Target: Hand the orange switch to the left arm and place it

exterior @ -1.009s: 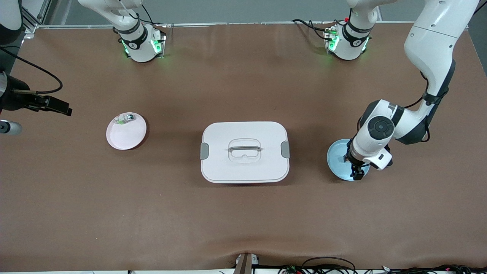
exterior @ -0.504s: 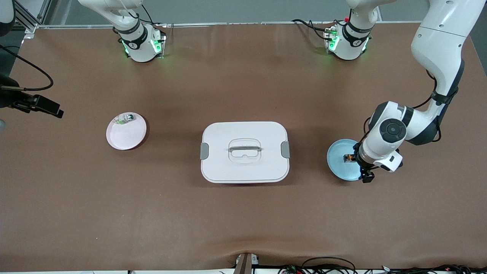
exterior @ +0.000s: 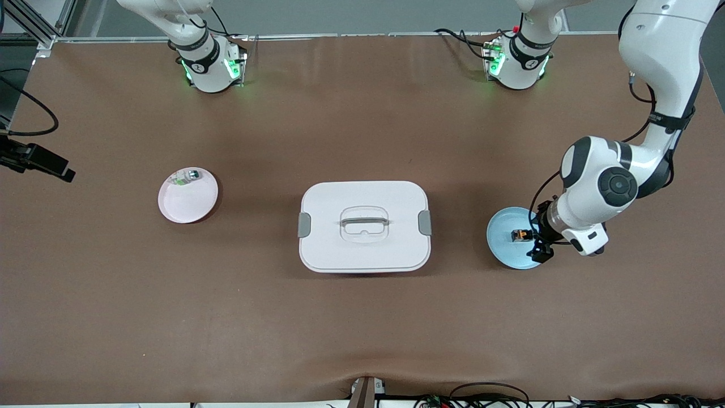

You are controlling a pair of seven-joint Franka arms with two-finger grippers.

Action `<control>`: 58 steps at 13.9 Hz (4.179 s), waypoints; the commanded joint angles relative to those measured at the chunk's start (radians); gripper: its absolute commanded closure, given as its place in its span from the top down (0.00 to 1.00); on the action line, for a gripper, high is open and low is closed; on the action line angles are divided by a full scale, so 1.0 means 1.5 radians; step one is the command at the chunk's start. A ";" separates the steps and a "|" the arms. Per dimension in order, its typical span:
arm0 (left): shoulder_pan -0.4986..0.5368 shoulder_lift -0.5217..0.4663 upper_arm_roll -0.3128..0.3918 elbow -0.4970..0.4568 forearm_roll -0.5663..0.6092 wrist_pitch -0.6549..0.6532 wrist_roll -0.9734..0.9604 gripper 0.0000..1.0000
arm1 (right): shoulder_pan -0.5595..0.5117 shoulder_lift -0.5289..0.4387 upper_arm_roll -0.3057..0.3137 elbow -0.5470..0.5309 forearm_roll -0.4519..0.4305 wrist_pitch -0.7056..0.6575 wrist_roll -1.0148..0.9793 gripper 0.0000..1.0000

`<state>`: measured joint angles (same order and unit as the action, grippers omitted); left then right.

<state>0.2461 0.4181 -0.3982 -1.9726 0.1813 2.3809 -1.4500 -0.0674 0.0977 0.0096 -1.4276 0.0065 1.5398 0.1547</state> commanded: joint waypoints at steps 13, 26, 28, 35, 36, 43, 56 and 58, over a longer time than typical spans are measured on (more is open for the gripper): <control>0.008 -0.144 0.041 -0.095 -0.155 -0.024 0.929 1.00 | -0.003 -0.024 0.010 -0.022 0.009 -0.004 -0.121 1.00; 0.026 -0.244 0.050 0.050 -0.119 -0.280 0.935 1.00 | -0.002 -0.024 0.011 -0.021 0.010 -0.006 -0.120 1.00; 0.025 -0.267 0.047 0.051 -0.119 -0.294 0.935 1.00 | -0.002 -0.024 0.010 -0.021 0.010 -0.006 -0.120 1.00; 0.025 -0.320 0.047 0.053 -0.120 -0.325 0.938 1.00 | -0.001 -0.024 0.010 -0.021 0.010 -0.005 -0.119 1.00; 0.026 -0.324 0.047 0.058 -0.120 -0.327 0.939 1.00 | -0.001 -0.024 0.011 -0.021 0.010 -0.004 -0.109 1.00; -0.179 -0.331 0.246 0.078 -0.120 -0.355 0.937 1.00 | 0.011 -0.024 0.011 -0.021 0.008 -0.004 -0.059 1.00; -0.204 -0.334 0.281 0.197 -0.129 -0.481 0.933 1.00 | 0.012 -0.024 0.011 -0.021 0.008 -0.004 -0.059 1.00; -0.204 -0.339 0.280 0.198 -0.128 -0.499 0.934 1.00 | 0.012 -0.024 0.011 -0.021 0.008 -0.002 -0.059 1.00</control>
<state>-0.0510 -0.0779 0.0155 -1.6872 -0.0138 1.6765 -0.0603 -0.0534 0.0858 0.0272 -1.4362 0.0132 1.5313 0.0490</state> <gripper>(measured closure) 0.000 0.000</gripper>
